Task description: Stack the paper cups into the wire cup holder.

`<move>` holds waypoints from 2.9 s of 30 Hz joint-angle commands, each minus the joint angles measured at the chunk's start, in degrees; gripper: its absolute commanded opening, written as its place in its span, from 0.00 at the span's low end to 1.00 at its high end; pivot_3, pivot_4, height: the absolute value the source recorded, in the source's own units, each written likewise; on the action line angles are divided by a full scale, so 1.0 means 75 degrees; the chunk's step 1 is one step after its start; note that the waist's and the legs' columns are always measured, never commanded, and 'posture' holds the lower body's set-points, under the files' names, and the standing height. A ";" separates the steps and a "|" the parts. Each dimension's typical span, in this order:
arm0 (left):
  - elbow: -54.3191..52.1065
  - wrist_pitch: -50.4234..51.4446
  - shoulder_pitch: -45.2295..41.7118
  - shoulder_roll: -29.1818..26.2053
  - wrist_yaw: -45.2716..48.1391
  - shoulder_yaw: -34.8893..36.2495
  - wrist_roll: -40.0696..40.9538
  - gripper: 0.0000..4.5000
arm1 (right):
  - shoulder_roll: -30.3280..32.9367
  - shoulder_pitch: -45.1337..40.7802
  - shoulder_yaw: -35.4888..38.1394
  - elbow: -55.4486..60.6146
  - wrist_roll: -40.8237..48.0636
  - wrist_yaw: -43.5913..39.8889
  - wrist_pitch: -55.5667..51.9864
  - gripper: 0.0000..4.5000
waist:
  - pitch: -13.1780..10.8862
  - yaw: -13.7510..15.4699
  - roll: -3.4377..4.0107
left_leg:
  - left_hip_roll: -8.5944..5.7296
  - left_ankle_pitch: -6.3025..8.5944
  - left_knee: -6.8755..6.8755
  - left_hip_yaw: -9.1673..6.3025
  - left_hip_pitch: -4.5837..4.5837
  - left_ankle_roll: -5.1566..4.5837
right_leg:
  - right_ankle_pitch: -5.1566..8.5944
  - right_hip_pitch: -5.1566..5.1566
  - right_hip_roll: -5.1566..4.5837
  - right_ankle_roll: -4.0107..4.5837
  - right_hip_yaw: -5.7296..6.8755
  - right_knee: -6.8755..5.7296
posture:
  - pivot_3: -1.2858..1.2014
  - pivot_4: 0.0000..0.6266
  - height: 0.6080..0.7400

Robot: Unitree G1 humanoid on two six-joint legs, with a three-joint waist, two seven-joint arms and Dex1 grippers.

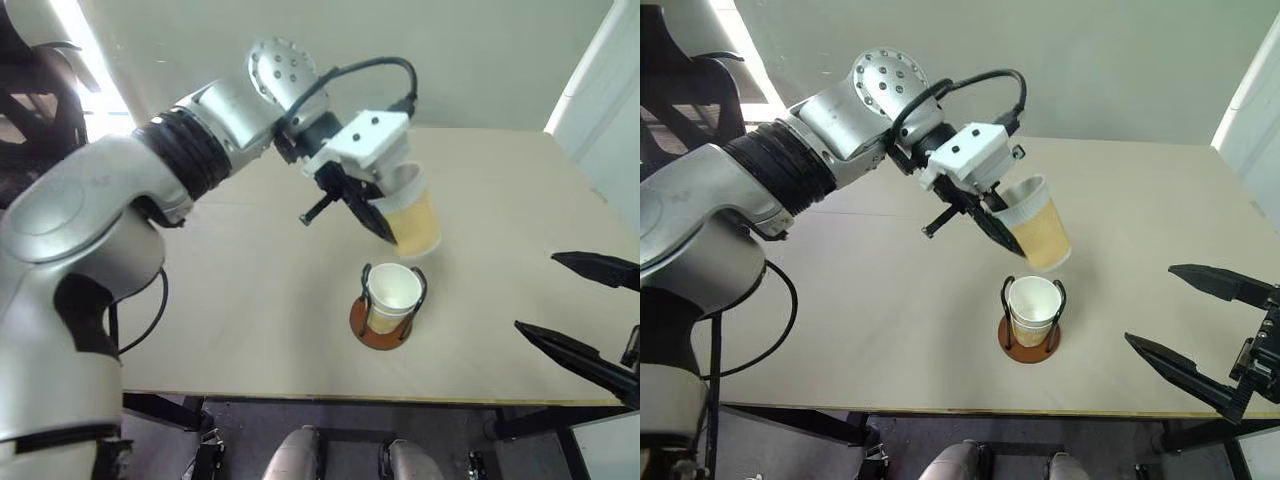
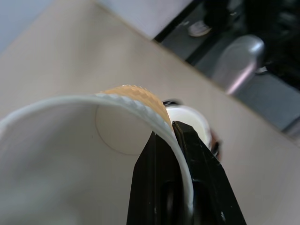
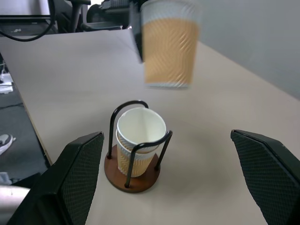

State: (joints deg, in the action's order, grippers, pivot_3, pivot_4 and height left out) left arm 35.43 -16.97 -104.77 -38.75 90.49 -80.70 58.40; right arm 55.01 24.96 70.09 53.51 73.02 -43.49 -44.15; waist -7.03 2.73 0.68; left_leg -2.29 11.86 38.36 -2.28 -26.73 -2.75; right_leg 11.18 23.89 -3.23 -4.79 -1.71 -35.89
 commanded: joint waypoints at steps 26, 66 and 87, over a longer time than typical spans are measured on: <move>0.1481 -0.2236 -0.0592 0.1360 0.0268 -0.2260 -0.0215 0.01 | -0.0677 0.2179 0.0716 0.0865 0.0587 0.1076 0.1831 1.00 | -0.0010 0.0013 -0.0014 | 0.0000 0.0020 0.0049 -0.0008 -0.0003 0.0004 | 0.0036 -0.0022 0.0003 0.0082 0.0010 -0.0007 | 0.52 0.24 1.00; 0.3214 -0.0655 -0.0005 0.1240 0.0268 0.2009 -0.0757 0.84 | -0.0116 0.2074 -0.0167 0.0300 0.0114 0.0881 0.2318 1.00 | -0.0002 -0.0034 -0.0001 | 0.0001 0.0027 0.0043 -0.0006 -0.0020 0.0006 | 0.0057 -0.0002 0.0005 0.0064 0.0012 -0.0001 | 0.52 0.24 1.00; 0.2079 0.2217 0.5563 -0.2501 -0.2283 0.9395 -0.3179 0.84 | 0.1070 -0.2027 -0.3494 -0.4055 -0.2957 -0.1163 0.2586 1.00 | 0.0010 -0.0098 0.0019 | -0.0001 -0.0114 -0.0043 -0.0032 -0.0015 0.0021 | 0.0063 0.0038 0.0022 0.0047 0.0015 -0.0015 | 0.52 0.24 1.00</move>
State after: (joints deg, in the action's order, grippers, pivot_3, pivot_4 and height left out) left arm 56.09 -2.30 -63.81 -56.20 76.70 -15.06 33.69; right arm 62.52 11.00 44.32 25.07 53.14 -50.88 -26.38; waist -6.96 2.00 0.82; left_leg -2.30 10.99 38.02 -2.52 -26.80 -2.57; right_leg 11.65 24.18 -3.02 -4.43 -1.58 -36.02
